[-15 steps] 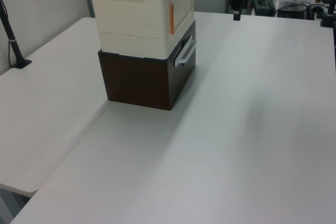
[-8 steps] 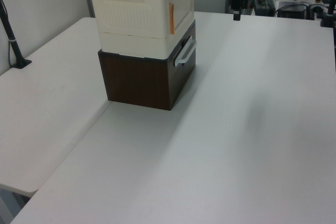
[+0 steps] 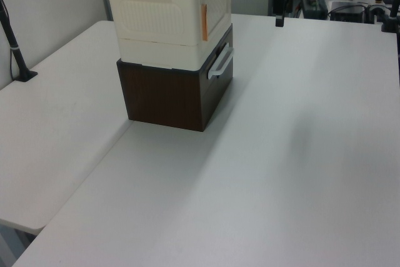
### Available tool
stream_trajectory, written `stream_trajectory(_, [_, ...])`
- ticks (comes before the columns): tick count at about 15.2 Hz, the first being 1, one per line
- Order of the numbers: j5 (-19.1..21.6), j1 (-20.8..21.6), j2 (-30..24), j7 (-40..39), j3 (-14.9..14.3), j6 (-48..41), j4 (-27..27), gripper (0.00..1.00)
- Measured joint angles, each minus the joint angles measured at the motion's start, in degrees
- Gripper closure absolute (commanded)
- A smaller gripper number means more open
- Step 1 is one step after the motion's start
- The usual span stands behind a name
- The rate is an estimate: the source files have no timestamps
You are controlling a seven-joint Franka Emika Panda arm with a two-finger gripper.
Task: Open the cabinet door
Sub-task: 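Move the gripper toward the orange tab on the cream cabinet door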
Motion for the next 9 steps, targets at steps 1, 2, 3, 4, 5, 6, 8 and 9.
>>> stream_trajectory(1, [0.0,0.0,0.5,0.0,0.0,1.5,0.0,0.0])
stream_trajectory(2, [0.0,0.0,1.0,0.0,0.0,3.4,0.0,0.0])
stream_trajectory(3, [0.0,0.1,1.7,-0.1,0.0,5.4,0.3,0.0])
stream_trajectory(4, [0.0,0.1,2.3,-0.1,0.1,6.9,0.9,0.0])
stream_trajectory(5, [0.0,0.2,2.9,-0.2,0.2,7.9,1.8,0.0])
stream_trajectory(6, [0.1,0.5,3.3,-0.2,0.3,8.7,2.7,0.0])
stream_trajectory(8, [0.1,2.4,3.7,-0.2,0.4,12.1,4.2,0.0])
stream_trajectory(9, [0.1,3.3,3.9,-0.1,0.5,14.1,4.5,0.0])
